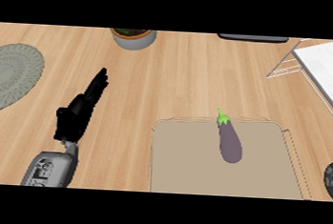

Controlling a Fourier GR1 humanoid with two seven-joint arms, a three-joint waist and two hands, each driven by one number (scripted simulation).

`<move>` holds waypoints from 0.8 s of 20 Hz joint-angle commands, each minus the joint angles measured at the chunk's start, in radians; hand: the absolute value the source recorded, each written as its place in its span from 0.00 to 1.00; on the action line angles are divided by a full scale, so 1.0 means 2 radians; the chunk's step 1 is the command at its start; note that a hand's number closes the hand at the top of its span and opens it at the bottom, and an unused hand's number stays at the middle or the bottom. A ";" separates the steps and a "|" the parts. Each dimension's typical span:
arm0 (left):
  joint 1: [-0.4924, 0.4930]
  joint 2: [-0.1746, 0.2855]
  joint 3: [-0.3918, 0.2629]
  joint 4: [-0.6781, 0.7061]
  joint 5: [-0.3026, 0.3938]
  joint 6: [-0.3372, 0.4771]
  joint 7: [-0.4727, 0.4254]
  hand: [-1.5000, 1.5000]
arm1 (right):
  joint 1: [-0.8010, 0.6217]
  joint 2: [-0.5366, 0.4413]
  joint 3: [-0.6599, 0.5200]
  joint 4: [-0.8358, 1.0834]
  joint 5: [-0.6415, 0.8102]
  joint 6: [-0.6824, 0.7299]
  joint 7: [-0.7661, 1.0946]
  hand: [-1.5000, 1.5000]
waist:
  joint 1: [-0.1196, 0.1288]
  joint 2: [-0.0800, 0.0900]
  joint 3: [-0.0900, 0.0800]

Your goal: Pick the lemon from the tray and place it in the tiered shelf

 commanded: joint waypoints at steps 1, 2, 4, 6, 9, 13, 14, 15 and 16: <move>0.008 -0.004 -0.001 0.007 -0.009 0.010 -0.015 0.50 | 0.028 0.001 -0.010 -0.032 -0.040 -0.117 0.047 1.00 | -0.005 -0.001 0.000; 0.021 -0.006 -0.011 -0.020 -0.007 0.005 -0.003 0.50 | 0.038 0.011 -0.008 -0.040 -0.042 -0.124 0.049 1.00 | -0.001 -0.003 0.000; 0.009 -0.020 -0.018 -0.005 -0.017 0.019 -0.003 0.50 | 0.039 0.001 -0.012 -0.021 -0.048 -0.138 0.047 1.00 | -0.001 0.000 0.000; 0.004 0.005 0.005 -0.001 0.004 -0.006 -0.001 0.50 | 0.037 -0.023 -0.020 -0.011 -0.064 -0.155 0.027 1.00 | 0.000 0.000 0.000; 0.019 -0.001 -0.003 -0.014 -0.001 -0.001 -0.004 0.50 | 0.060 -0.011 -0.017 -0.030 -0.071 -0.159 0.027 1.00 | -0.003 -0.002 0.000; 0.021 0.003 -0.004 -0.030 -0.008 0.004 0.008 0.50 | 0.070 -0.027 -0.051 -0.037 -0.012 -0.042 0.073 1.00 | -0.002 -0.002 -0.001; 0.026 -0.013 -0.015 -0.019 -0.017 0.016 0.004 0.50 | 0.094 -0.027 -0.058 -0.049 -0.015 -0.067 0.079 1.00 | -0.009 -0.002 -0.001; 0.017 0.005 0.004 -0.015 -0.006 0.005 0.007 0.50 | 0.081 -0.042 -0.056 -0.061 -0.008 -0.049 0.073 0.00 | -0.009 -0.003 -0.001; 0.011 -0.007 -0.005 -0.020 -0.004 0.006 0.010 0.50 | 0.093 -0.010 -0.051 -0.066 0.016 -0.062 0.116 0.00 | -0.004 -0.001 -0.001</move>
